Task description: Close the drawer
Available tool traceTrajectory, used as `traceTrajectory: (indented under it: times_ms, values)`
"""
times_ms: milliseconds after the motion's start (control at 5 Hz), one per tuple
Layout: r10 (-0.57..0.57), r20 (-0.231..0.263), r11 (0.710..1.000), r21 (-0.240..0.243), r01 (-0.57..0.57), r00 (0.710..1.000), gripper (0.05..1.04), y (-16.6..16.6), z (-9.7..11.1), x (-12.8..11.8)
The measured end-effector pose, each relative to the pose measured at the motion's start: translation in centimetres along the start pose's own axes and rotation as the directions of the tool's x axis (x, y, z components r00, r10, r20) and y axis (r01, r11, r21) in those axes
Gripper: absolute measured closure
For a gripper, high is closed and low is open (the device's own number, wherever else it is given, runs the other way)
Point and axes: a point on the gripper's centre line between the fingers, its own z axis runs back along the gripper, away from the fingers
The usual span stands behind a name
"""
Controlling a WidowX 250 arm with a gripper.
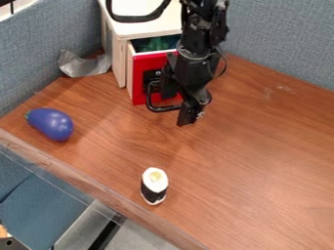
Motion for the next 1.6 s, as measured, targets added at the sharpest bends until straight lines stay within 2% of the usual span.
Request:
traceTrajectory:
  times_ms: [600, 1600]
  values:
    - [-0.009, -0.036, 1.000, 0.022, 0.010, 0.999, 0.084, 1.1, -1.6, 0.0]
    - [0.039, -0.054, 0.998, 0.051, -0.036, 0.998, 0.084, 5.2, -2.1, -0.3]
